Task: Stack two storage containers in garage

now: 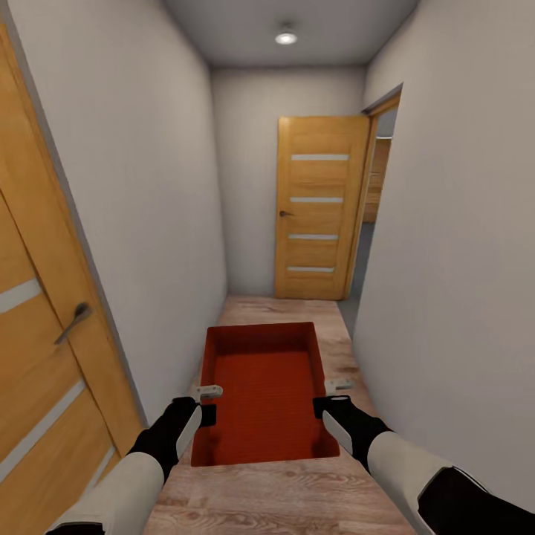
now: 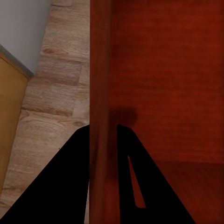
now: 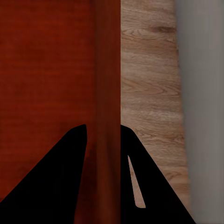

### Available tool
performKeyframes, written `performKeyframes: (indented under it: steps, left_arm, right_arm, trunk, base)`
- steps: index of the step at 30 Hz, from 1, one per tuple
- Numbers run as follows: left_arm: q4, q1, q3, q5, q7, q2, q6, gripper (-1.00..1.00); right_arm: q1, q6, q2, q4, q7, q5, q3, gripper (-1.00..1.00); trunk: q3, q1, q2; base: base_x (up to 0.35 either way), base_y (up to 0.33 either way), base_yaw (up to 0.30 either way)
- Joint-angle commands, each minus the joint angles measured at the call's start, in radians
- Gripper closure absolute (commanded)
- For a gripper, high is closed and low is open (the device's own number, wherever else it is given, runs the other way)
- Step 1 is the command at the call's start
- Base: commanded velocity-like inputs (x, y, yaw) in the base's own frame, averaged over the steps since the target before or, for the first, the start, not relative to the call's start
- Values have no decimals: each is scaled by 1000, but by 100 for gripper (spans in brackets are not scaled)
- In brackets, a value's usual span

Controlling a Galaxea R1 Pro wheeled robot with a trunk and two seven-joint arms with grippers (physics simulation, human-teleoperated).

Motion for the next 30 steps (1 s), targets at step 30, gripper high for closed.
performKeyframes:
  steps: [30]
  left_arm:
    - [0,0,3,-27,12,4,12,100]
  right_arm:
    - [-2,-10,0,-19,-4,-1,3,100]
  trunk:
    - [-2,1,-2]
  base:
    - [323,0,0]
